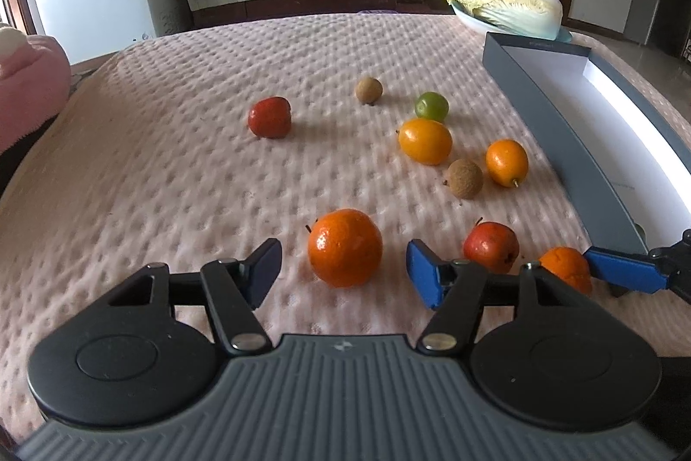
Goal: Organize fruits
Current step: 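Grasp an orange with the left gripper while the right gripper grasps another orange, then carry both oranges over the white box and open the left gripper to drop its orange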
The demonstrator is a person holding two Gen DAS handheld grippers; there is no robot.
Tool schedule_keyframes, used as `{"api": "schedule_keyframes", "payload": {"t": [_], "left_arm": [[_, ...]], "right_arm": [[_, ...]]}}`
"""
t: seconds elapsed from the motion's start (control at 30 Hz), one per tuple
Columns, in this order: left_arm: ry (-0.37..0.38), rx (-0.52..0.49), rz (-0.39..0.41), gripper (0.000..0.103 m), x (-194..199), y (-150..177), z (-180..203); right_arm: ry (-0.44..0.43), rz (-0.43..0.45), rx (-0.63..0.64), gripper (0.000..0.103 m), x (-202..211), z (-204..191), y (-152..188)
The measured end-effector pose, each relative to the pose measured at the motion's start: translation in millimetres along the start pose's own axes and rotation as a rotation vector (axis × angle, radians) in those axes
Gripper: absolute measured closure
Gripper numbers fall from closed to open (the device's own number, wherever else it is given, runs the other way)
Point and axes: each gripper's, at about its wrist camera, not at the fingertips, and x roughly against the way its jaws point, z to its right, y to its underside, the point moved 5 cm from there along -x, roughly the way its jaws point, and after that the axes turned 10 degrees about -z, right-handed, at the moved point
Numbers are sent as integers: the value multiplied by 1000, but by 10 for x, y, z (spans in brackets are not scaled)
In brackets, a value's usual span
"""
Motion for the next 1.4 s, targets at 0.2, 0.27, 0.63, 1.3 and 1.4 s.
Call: {"api": "schedule_keyframes", "payload": {"t": [0.2,0.27,0.63,1.3,1.4], "left_arm": [[6,2,-12,37,-85,-26,-1],[12,4,-11,40,-100,-37,1],[34,-17,6,61,-89,-47,54],[25,23,65,62,175,-128,-4],[33,4,98,62,277,-190,71]], "right_arm": [[21,-4,52,59,-36,-67,-8],[26,-8,54,61,-42,-66,-15],[0,-10,30,64,-27,-58,-25],[-98,154,-93,64,392,190,-186],[-95,175,-122,64,455,297,-189]]}}
